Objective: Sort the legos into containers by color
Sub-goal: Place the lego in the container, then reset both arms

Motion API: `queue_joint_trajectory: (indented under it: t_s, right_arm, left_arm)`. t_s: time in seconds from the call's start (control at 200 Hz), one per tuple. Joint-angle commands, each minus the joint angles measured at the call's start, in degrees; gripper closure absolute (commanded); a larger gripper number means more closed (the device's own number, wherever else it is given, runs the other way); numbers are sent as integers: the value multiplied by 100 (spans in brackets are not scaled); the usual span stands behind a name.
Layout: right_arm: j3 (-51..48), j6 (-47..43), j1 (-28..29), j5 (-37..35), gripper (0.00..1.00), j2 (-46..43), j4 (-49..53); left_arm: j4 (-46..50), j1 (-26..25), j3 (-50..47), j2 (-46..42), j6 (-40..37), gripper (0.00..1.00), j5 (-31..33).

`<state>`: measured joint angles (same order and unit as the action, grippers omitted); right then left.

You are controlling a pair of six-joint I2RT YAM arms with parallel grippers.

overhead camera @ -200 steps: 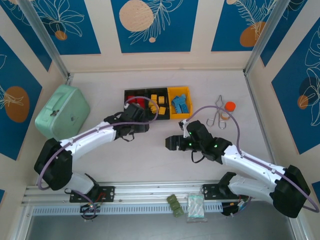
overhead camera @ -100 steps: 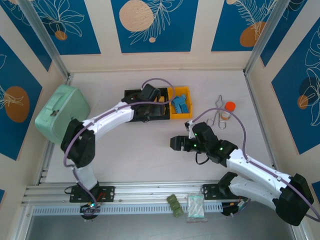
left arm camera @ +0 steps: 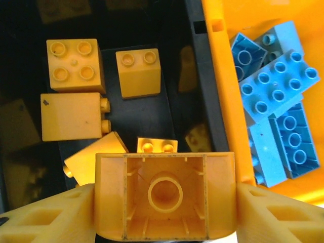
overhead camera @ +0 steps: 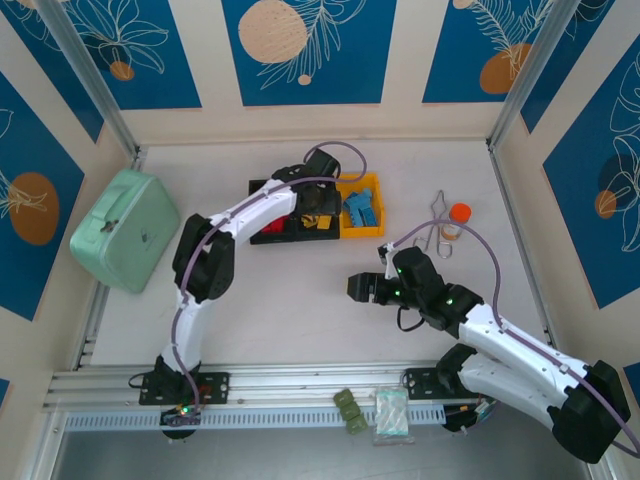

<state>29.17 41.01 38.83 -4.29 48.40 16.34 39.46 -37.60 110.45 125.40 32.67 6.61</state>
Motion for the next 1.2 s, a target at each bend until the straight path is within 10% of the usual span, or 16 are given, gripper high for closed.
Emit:
queue_joint_trajectory:
  t_s: [0.0, 0.545, 0.97, 1.196]
  right_arm:
    - [-27, 70, -42, 125, 22, -99, 129]
    - [64, 44, -68, 160, 22, -213, 245]
    - [344, -217, -60, 109, 18, -10, 272]
    - [815, -499, -69, -73, 0, 489, 176]
  left_arm:
    - [444, 55, 477, 188, -189, 35, 82]
    - [355, 19, 231, -464, -225, 23, 14]
    - [-1264, -6, -3182, -3180, -559, 21, -374]
    - [-1823, 84, -4773, -4731, -860, 1, -193]
